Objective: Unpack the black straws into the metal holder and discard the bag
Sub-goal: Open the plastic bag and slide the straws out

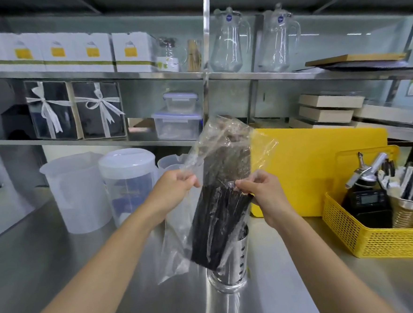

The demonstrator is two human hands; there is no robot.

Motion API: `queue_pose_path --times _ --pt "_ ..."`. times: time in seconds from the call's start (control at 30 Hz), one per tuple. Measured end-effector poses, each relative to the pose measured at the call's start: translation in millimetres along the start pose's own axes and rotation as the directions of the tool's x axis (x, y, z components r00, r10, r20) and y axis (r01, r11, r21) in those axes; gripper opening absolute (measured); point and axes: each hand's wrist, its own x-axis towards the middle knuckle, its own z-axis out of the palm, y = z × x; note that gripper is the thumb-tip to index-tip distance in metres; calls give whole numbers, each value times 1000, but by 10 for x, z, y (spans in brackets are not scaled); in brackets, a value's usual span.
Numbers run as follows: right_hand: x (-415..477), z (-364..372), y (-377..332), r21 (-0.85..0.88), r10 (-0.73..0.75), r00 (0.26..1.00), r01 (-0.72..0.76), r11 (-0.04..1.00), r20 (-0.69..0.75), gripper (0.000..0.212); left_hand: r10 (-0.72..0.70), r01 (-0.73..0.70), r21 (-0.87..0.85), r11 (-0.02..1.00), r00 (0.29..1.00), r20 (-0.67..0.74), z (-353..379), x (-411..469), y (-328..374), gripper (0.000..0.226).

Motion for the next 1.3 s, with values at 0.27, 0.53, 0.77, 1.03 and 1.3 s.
queue_pose_path --times 0.27,0.53,0.77,1.03,1.3 --pt "-80 37 49 -345 -229 949 145 927 -218 56 -188 165 -199 966 977 -102 71 33 102 13" --pt "-397 286 -171 -444 34 883 202 873 468 83 -327 193 -497 846 924 -198 152 198 85 25" --pt "-355 567 76 -676 -198 968 248 694 152 33 -286 239 -675 698 957 42 220 83 143 34" --pt "-67 64 -200 -516 -129 948 270 813 293 20 317 -391 -90 916 844 -432 -99 -85 161 75" --pt "-10 -15 -349 -526 -26 885 299 796 464 19 874 -445 890 99 466 136 76 -48 395 114"
